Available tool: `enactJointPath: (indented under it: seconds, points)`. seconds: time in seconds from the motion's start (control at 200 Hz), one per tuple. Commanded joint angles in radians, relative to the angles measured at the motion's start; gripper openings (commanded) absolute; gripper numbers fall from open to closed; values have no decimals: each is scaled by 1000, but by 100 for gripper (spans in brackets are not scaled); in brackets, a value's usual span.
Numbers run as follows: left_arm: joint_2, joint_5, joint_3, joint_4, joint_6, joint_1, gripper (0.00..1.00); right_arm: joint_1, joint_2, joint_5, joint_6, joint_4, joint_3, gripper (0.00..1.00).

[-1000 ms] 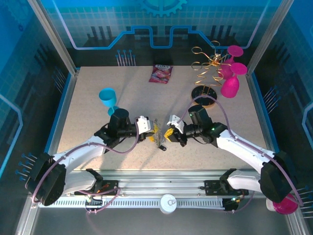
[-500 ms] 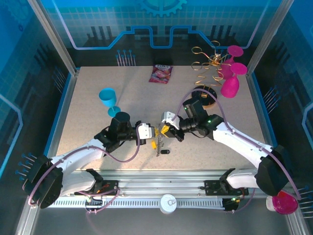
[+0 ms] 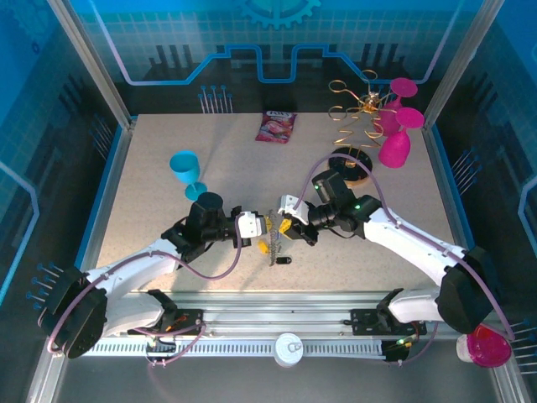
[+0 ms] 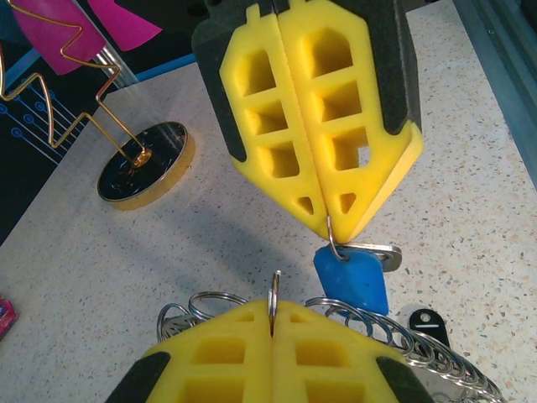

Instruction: Put the keys on the keyring

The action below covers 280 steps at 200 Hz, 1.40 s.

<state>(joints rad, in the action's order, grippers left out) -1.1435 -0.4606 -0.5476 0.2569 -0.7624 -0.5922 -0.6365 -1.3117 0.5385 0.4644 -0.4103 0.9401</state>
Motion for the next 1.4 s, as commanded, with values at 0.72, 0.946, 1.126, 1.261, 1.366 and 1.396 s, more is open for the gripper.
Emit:
enactJointPath:
  seconds: [0.72, 0.946, 1.126, 1.261, 1.366, 1.396]
  points:
    - [28, 4, 21, 43, -35, -14, 0, -6, -55, 1, -96, 86, 53, 0]
    - [29, 14, 23, 36, -52, -22, 0, 10, -57, -5, -146, 106, 52, 0]
    - [30, 26, 23, 30, -73, -30, 0, 23, -71, -25, -194, 114, 58, 0]
    - [35, 37, 29, 40, -85, -36, 0, 32, -96, -50, -243, 114, 65, 0]
    - [39, 52, 37, 58, -96, -41, 0, 34, -111, -62, -281, 119, 67, 0]
    - [42, 57, 39, 60, -102, -43, 0, 38, -113, -59, -294, 125, 67, 0]
